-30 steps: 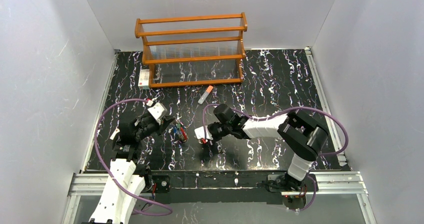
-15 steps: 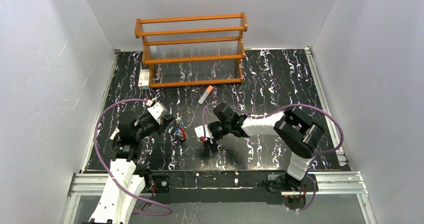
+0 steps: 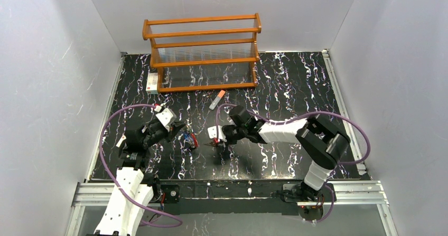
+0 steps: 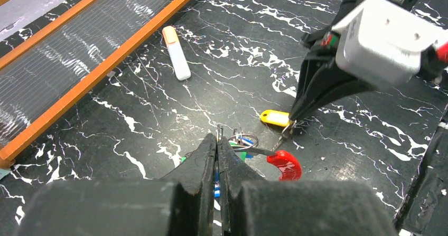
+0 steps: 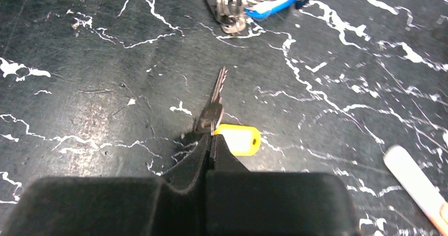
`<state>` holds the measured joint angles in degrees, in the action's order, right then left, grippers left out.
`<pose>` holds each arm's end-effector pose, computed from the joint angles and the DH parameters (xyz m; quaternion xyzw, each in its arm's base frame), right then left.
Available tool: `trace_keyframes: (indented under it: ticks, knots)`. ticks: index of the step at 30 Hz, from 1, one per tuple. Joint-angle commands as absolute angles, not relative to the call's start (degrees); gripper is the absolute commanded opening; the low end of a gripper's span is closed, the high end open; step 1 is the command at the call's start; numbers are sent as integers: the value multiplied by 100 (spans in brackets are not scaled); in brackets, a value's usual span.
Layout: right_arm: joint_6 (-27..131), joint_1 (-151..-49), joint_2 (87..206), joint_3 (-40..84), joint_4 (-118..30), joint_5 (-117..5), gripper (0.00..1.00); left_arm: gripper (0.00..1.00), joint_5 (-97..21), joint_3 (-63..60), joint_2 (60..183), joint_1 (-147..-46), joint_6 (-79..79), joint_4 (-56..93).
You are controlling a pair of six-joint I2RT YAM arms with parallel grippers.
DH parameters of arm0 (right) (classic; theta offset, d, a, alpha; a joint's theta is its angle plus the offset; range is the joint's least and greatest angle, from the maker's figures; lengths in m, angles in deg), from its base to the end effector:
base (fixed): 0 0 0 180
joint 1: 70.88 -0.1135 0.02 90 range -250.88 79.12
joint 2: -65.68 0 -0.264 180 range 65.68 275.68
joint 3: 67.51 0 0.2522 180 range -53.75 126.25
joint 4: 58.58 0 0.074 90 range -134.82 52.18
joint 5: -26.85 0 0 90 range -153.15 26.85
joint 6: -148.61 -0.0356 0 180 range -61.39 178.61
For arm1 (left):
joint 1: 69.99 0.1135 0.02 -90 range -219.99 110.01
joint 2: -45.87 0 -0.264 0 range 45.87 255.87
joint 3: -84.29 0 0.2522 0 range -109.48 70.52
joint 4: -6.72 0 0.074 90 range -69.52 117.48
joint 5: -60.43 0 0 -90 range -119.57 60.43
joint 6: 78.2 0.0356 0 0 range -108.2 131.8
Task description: Put the keys on the keyring
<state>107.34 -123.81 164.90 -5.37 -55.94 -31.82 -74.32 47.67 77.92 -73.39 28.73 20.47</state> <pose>0.1925 0.2855 0.1553 -0.7482 0.4616 0.2593 0.3998 0.1439 -0.0337 0.2578 0.3672 0.6495 -0.2172 0.6294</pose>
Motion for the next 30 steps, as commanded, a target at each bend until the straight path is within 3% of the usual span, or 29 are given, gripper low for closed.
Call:
trace_keyframes:
  ticks: [1, 14, 21, 30]
  knots:
    - [9935, -12181, 15799, -890, -6381, -3327, 1, 0, -7799, 4784, 7800, -7349, 2896, 1783]
    - [7629, -11642, 14604, -1103, -6651, -4165, 1, 0, -8267, 4621, 8486, -7646, 3157, 1609]
    - [6542, -11605, 14386, -1066, -6181, -4948, 1, 0, -7764, 4609, 9283, -8783, 2910, 929]
    - [6099, -11588, 13889, -1445, -6066, -4714, 1, 0, -6608, 5011, 10313, -9632, 815, -1212]
